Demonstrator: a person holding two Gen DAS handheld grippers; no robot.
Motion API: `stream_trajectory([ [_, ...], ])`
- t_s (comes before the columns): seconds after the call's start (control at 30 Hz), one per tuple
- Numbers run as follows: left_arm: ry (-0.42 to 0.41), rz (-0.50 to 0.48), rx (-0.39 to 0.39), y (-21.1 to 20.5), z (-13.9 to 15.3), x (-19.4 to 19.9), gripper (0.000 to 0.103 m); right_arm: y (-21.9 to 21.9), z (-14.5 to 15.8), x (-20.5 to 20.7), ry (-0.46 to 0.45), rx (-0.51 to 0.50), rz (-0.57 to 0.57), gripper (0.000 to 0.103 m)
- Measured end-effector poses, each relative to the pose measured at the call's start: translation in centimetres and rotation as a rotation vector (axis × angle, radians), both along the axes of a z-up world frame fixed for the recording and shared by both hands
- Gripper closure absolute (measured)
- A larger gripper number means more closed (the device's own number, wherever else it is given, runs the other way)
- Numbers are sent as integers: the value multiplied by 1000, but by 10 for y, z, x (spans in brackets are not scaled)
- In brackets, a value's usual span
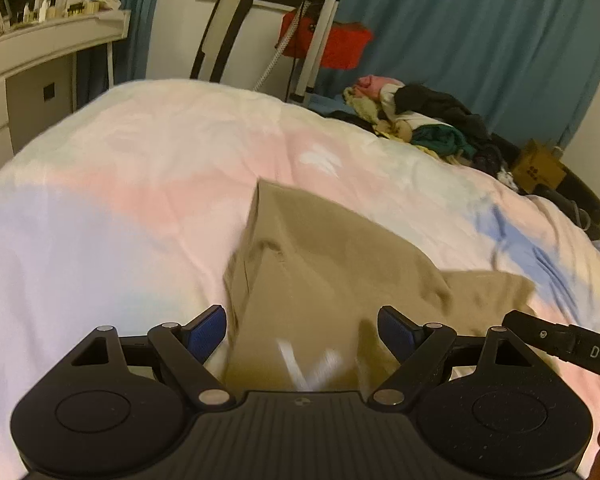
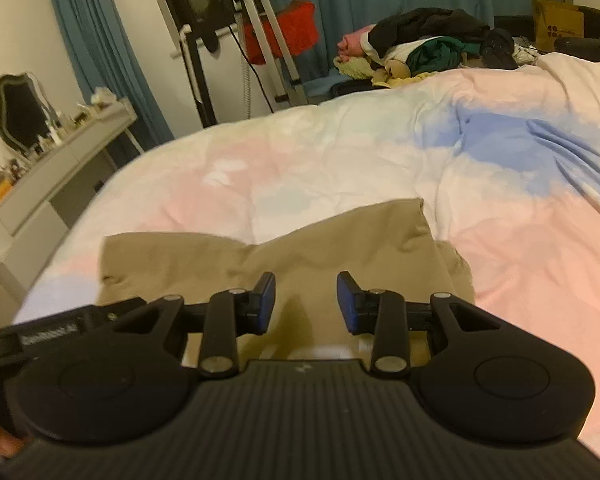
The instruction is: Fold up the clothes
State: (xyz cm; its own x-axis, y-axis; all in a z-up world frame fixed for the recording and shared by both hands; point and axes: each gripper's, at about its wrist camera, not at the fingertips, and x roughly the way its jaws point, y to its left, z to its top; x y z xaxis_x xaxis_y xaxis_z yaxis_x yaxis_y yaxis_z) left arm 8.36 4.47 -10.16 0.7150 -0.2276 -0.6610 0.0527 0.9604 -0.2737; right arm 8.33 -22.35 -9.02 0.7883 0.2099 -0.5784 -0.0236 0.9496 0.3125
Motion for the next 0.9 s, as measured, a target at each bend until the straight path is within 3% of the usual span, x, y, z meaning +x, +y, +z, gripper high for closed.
stream_trajectory([
  [0.13, 2, -4, 14, -8, 5, -18, 19, 1, -7, -27, 47, -5, -7, 66],
  [0.2, 21, -18, 50, -15, 1, -21, 19, 5, -18, -30, 80, -37, -15, 68],
  [0.3, 54, -14, 41, -13, -3, -26, 19, 8, -27, -28, 102, -51, -25, 68],
  [0.4, 66, -4, -53, 3, 2, -37, 19, 8, -25, -29, 103, -51, -31, 68],
  [0.53, 78, -6, -236, 30, 11, -62, 18, 3, -25, -29, 112, -12, -40, 67],
  [0.7, 194, -2, -415, 48, -5, -76, 18, 0, -22, -29, 116, 16, -45, 66],
  [0.8, 280, -21, -499, 49, -20, -67, 18, 1, -23, -28, 121, 11, -45, 67],
  [0.9, 311, -32, -525, 43, -30, -58, 18, 2, -23, -28, 121, -6, -43, 67],
])
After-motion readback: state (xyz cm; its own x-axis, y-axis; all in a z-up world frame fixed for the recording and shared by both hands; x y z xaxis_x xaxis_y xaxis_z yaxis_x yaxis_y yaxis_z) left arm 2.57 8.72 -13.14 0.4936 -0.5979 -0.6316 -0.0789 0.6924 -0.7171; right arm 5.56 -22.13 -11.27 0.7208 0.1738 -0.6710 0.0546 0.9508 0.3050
